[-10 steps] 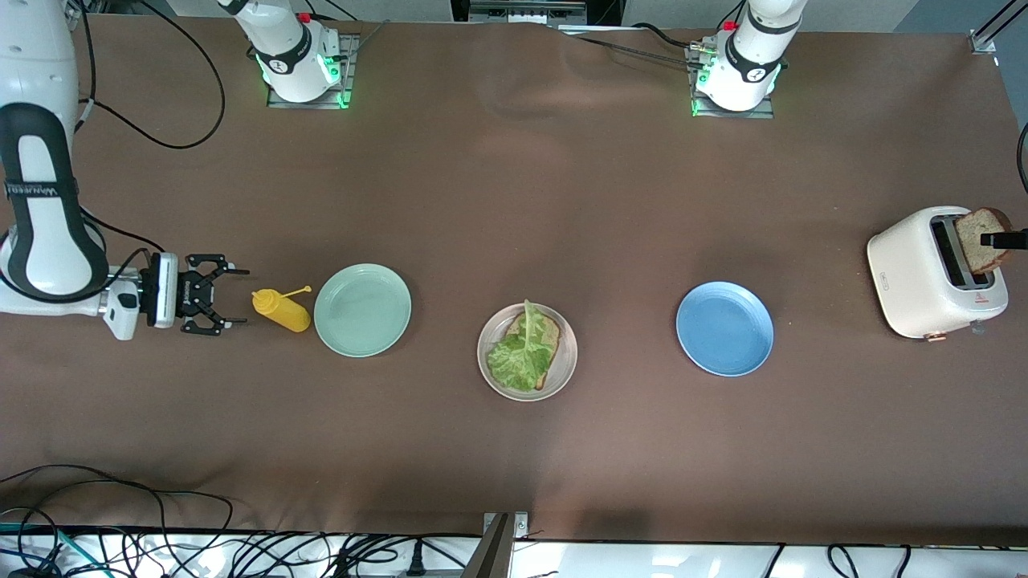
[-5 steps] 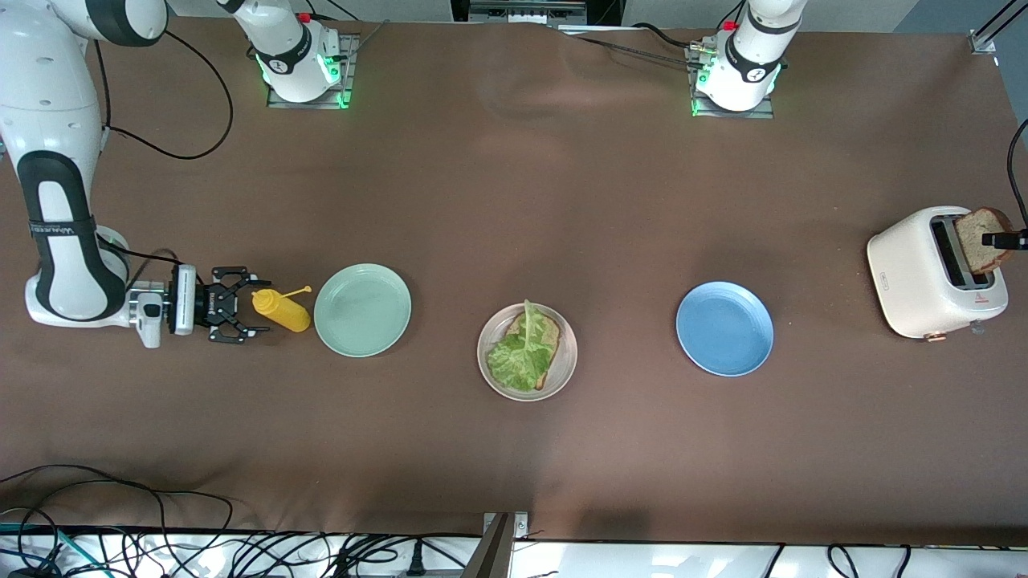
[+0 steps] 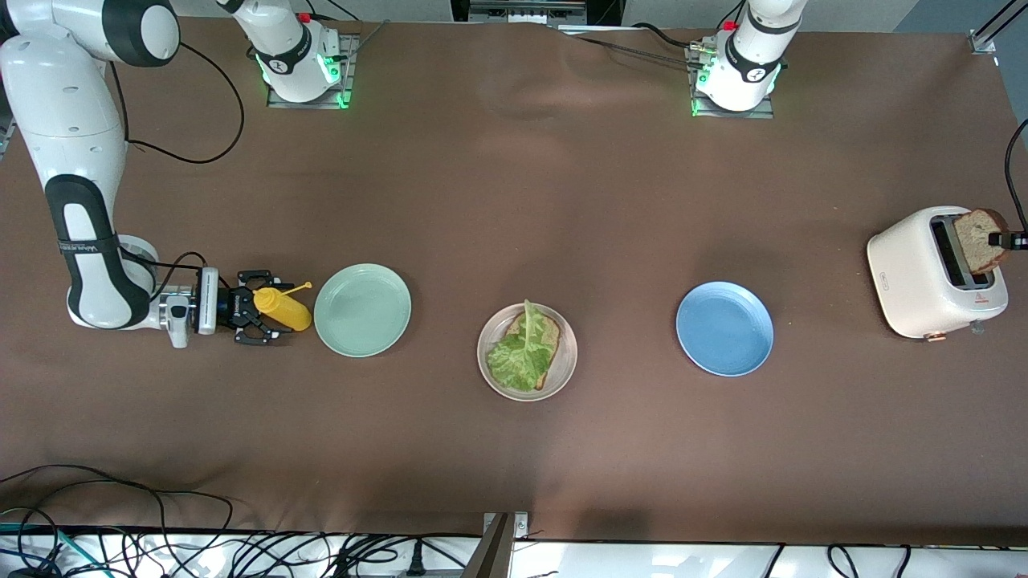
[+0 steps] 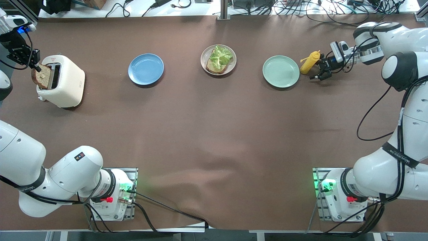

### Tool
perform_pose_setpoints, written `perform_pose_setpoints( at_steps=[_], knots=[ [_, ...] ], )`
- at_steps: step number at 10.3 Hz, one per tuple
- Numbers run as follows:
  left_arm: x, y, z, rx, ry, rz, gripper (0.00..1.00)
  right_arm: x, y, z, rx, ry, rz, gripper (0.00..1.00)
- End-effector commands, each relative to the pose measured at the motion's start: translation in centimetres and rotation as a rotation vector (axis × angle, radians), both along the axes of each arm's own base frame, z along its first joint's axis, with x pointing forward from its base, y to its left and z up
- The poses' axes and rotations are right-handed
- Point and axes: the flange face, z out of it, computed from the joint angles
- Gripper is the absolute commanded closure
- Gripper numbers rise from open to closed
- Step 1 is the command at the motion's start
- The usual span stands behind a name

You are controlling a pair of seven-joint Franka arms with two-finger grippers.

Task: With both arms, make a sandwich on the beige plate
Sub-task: 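Carry the bottle over the sandwich while the left gripper grasps the toast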

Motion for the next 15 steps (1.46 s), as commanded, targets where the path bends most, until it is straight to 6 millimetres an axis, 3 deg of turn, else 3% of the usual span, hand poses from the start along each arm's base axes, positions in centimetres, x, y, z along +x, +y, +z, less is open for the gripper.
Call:
perform_pose_setpoints(
  at_steps=[1,2,3,5,6,8,10,11,12,15],
  knots=[
    [-0.2,0.0,3.1,0.018,-0.023,-0.076,1.0,0.7,1.6,-0.4,0.039,-0.011,0.002,0.0],
    [-0.5,-0.1,5.1,0.024,-0.045,-0.107,1.0,0.8,2.0,-0.4,0.044,-0.009,0.001,0.01],
    [-0.7,-0.3,6.9,0.034,-0.063,-0.132,1.0,0.9,2.5,-0.4,0.049,-0.01,0.002,0.13],
    [-1.3,-1.1,10.6,0.051,-0.086,-0.173,1.0,1.1,2.9,-0.1,0.038,-0.016,0.014,0.89],
    [-1.8,-1.5,12.5,0.057,-0.096,-0.185,1.0,1.2,2.9,0.2,0.031,-0.019,0.018,1.0],
    [-2.6,-2.9,15.7,0.054,-0.117,-0.224,1.0,1.9,2.6,2.0,-0.006,-0.035,0.043,1.0],
    [-3.4,-4.7,19.2,0.021,-0.179,-0.212,1.0,3.2,1.6,7.5,-0.167,-0.01,0.058,1.0],
    [-3.8,-5.8,20.6,0.02,-0.189,-0.216,1.0,3.5,2.2,10.3,-0.25,0.036,0.069,1.0],
    [-4.0,-6.8,21.8,0.028,-0.201,-0.226,1.0,3.9,3.5,12.8,-0.318,0.061,0.082,1.0],
    [-2.9,-11.8,24.0,0.001,-0.246,-0.264,1.0,5.3,10.1,19.6,-0.544,0.099,0.02,1.0]
  ],
)
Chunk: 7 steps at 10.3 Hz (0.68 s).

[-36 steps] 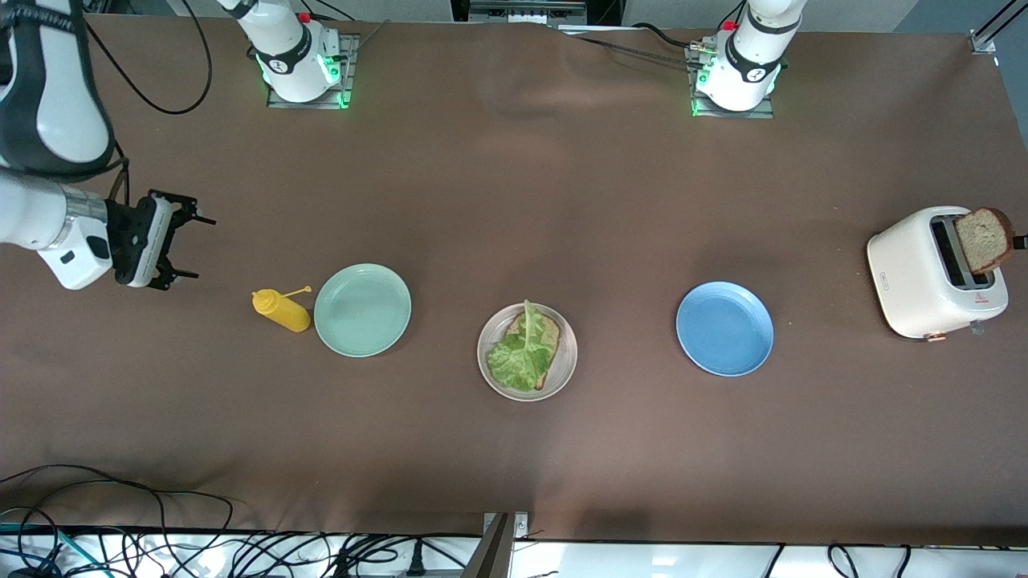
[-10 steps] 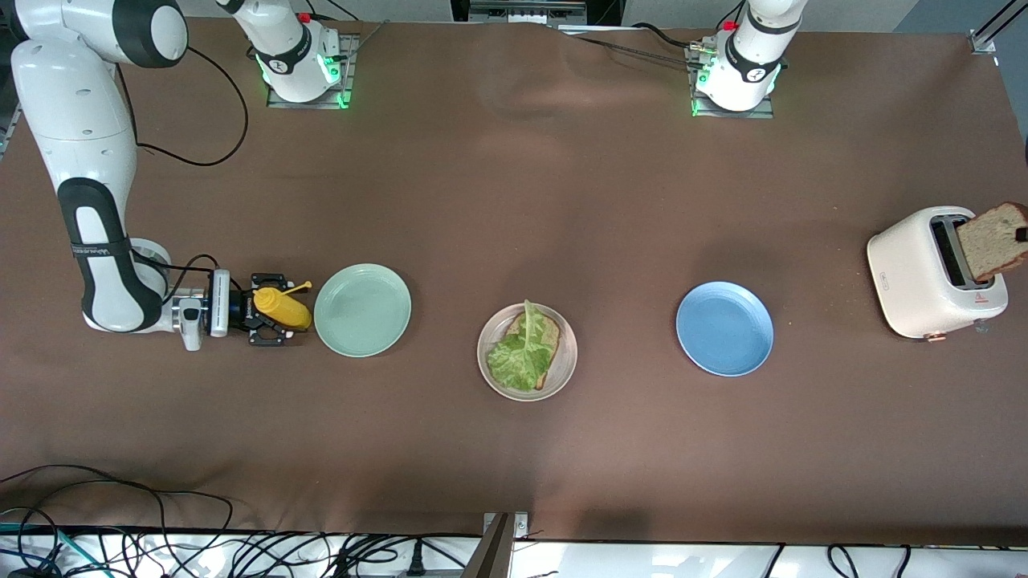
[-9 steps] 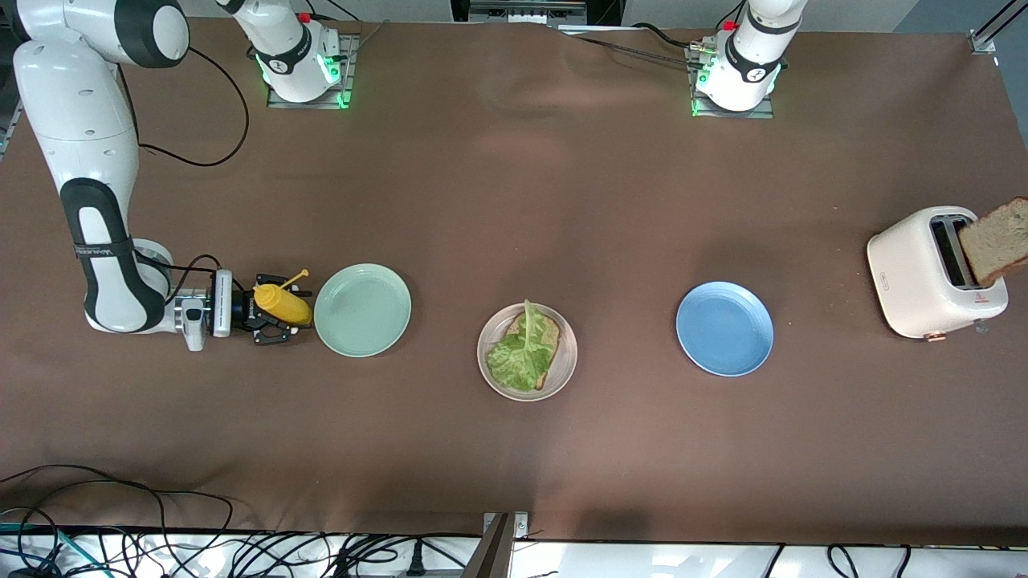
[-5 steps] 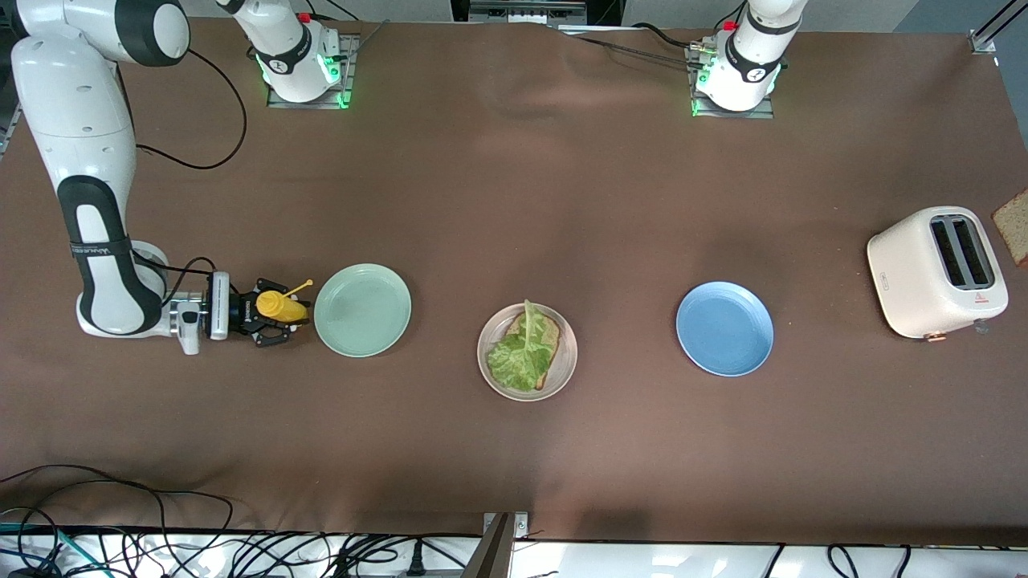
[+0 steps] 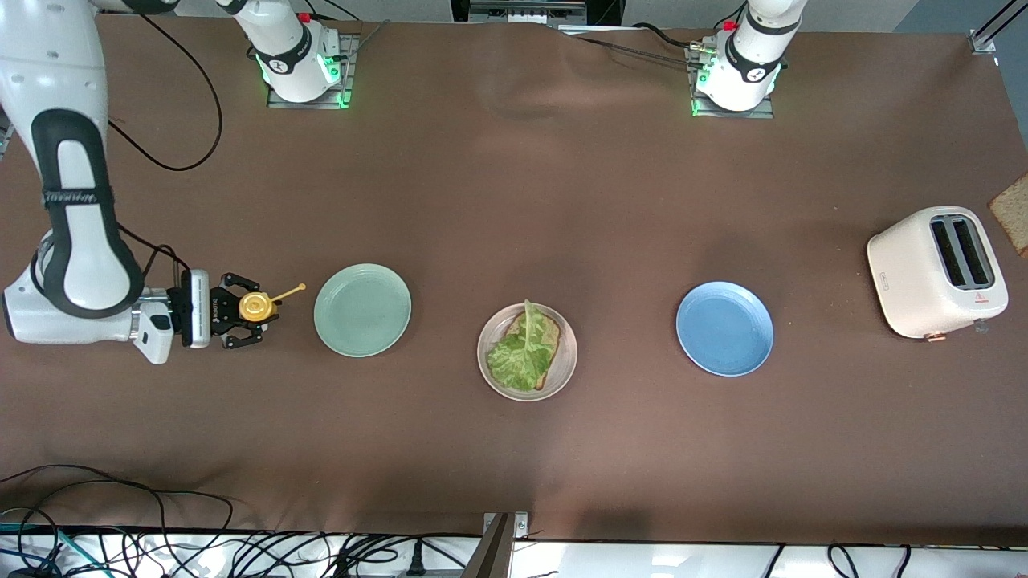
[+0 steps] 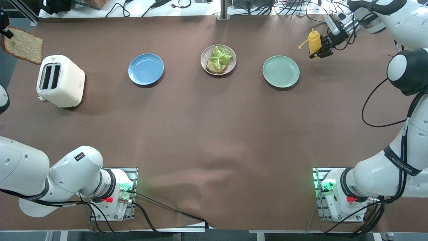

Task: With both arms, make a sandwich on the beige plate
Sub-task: 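Carry the bottle over the sandwich while the left gripper grasps the toast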

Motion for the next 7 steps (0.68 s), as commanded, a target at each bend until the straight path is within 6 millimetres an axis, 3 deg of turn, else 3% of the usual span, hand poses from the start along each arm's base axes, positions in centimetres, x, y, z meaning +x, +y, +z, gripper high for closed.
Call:
perform_pose_setpoints(
  at_steps=[1,3,7],
  knots=[
    [0.6,-3.7,0.9,-0.007,-0.014,0.033,1.0,0.0,6.7,5.1,-0.202,0.005,-0.067,1.0],
    [1.7,-6.6,0.5,-0.01,-0.011,0.067,1.0,-0.6,13.9,7.7,-0.371,-0.005,-0.116,1.0],
    [4.6,-9.9,-2.9,-0.022,0.018,0.153,1.0,-3.8,26.1,9.0,-0.631,-0.009,-0.221,1.0]
  ],
)
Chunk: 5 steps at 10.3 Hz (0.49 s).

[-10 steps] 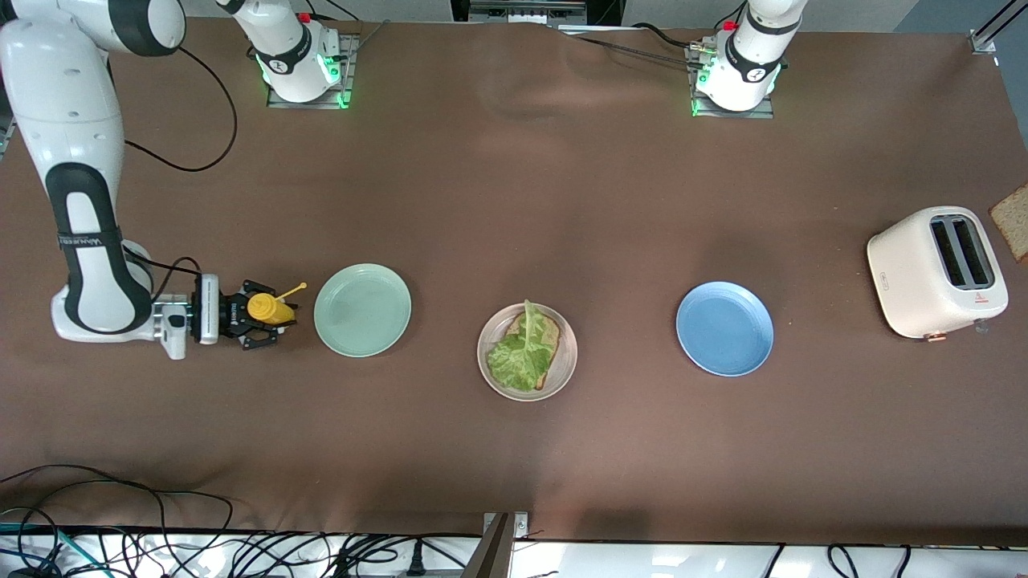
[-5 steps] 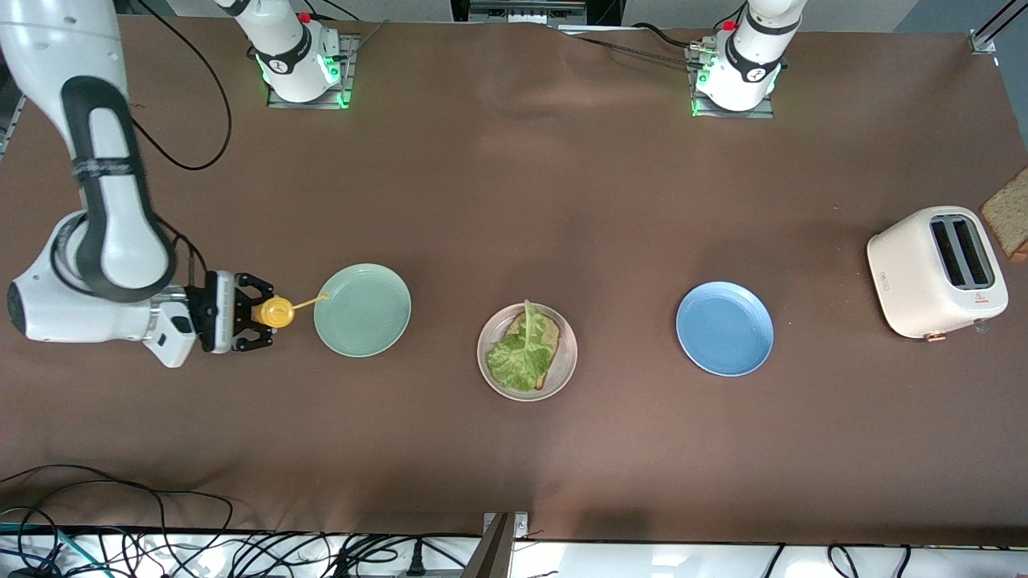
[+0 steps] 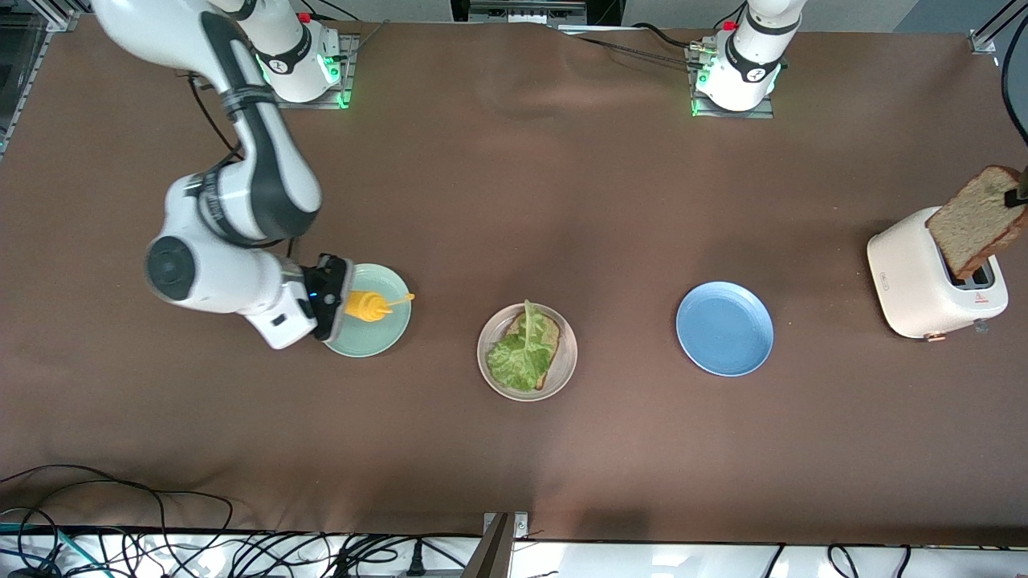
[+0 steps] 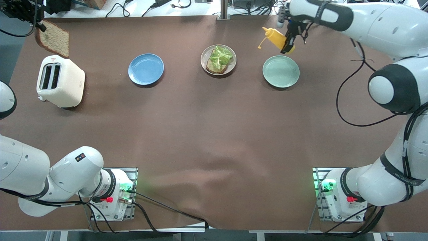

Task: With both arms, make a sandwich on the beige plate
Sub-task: 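Carry the bottle over the sandwich while the left gripper grasps the toast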

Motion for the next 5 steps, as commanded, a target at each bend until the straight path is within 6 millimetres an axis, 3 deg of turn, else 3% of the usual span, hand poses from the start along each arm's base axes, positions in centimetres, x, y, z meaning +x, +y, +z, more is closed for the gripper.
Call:
perform_pose_setpoints(
  at_steps=[1,3,5],
  knots=[
    [1.5,-0.5,-1.6,-0.023,-0.012,0.065,1.0,-1.5,5.2,1.6,-0.137,-0.062,-0.048,1.0],
    [1.9,-0.3,-2.3,-0.028,-0.009,0.07,1.0,-3.1,10.5,1.6,-0.267,-0.139,-0.01,1.0],
    [1.9,-0.2,-2.6,-0.028,-0.003,0.072,1.0,-5.2,14.7,-0.4,-0.385,-0.199,0.027,1.0]
  ],
)
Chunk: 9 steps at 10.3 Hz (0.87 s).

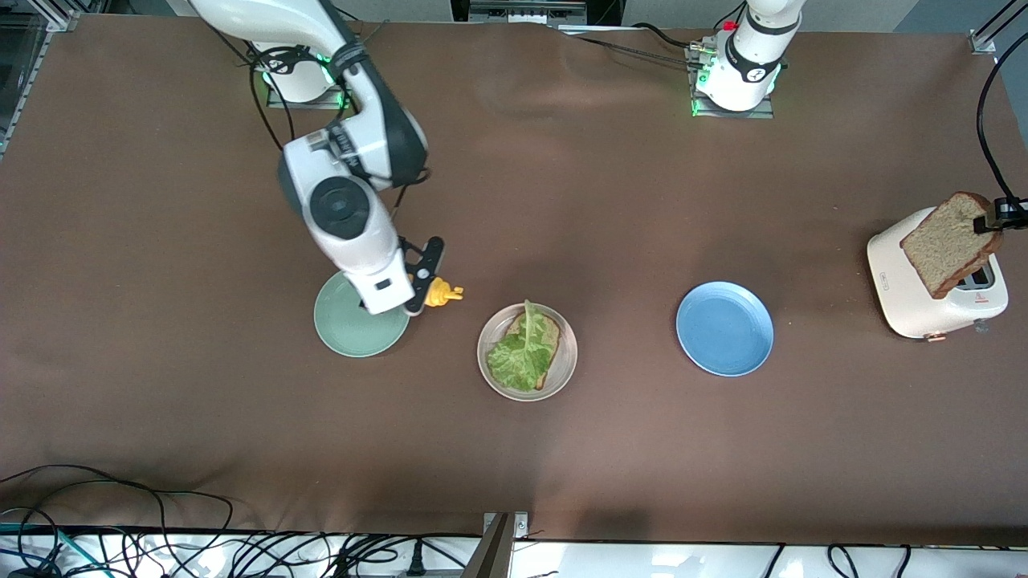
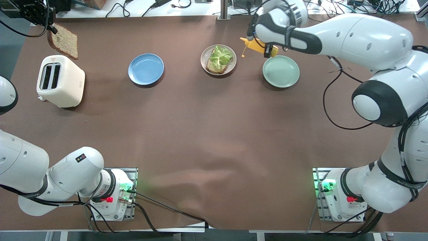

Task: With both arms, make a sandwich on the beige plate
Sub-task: 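Carry the bottle over the sandwich while the left gripper grasps the toast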

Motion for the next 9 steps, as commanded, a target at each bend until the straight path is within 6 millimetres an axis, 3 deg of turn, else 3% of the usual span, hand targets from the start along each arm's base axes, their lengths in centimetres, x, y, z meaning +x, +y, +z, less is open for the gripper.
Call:
perform_pose_setpoints(
  at_steps=[1,3,5,9],
  knots=[
    [0.1,-0.1,0.4,-0.011,-0.013,0.017,1.0,-1.1,4.6,-1.9,-0.144,-0.099,0.027,1.0],
    [0.1,-0.2,0.2,-0.012,-0.009,0.016,1.0,-2.3,8.4,-4.2,-0.276,-0.154,0.057,1.0],
    [0.0,-0.1,-0.1,-0.014,-0.001,0.017,1.0,-3.3,10.3,-6.9,-0.382,-0.222,0.059,1.0],
    [0.0,-0.1,-0.1,-0.015,-0.002,0.017,1.0,-2.0,8.8,-11.6,-0.517,-0.305,0.088,1.0]
  ],
)
